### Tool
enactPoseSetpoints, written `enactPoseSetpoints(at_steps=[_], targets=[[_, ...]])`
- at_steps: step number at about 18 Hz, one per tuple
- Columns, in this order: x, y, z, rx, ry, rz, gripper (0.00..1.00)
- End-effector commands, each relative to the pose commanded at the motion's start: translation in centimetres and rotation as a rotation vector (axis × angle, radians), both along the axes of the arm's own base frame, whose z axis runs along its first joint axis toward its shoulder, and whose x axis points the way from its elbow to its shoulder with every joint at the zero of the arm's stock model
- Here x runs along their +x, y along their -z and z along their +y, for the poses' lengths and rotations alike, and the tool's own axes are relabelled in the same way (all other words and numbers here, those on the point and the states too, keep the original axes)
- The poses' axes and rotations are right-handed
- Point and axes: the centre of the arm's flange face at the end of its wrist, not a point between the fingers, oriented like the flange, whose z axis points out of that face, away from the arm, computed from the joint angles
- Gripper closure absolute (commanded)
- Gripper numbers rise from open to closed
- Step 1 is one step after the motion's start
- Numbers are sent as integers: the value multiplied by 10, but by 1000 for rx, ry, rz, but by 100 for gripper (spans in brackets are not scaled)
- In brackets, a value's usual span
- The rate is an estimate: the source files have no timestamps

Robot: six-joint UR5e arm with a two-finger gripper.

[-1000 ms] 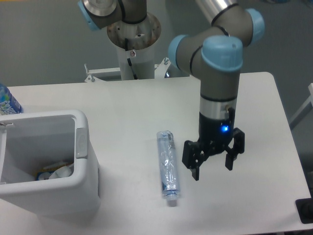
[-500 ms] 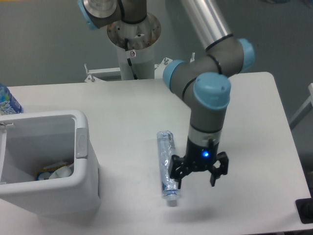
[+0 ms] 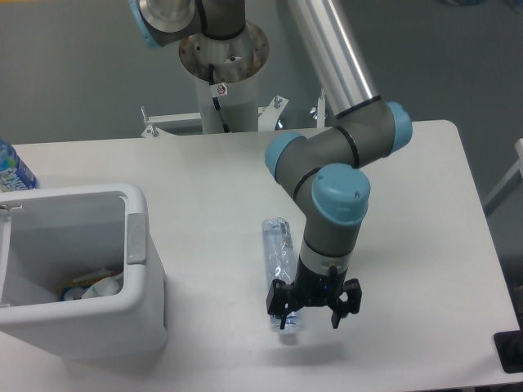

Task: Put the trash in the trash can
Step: 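Lower the gripper around the clear plastic water bottle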

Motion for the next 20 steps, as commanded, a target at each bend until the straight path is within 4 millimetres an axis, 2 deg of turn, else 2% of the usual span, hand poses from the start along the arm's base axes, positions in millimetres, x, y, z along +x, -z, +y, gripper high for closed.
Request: enactPoseSetpoints(at_steps=[4,8,15,20], targets=[[16,16,11,-53,17,17,0],[22,29,22,-97,21,40,0],[24,41,21,-133,20,48,0],[31,48,28,-161,29,65,0]])
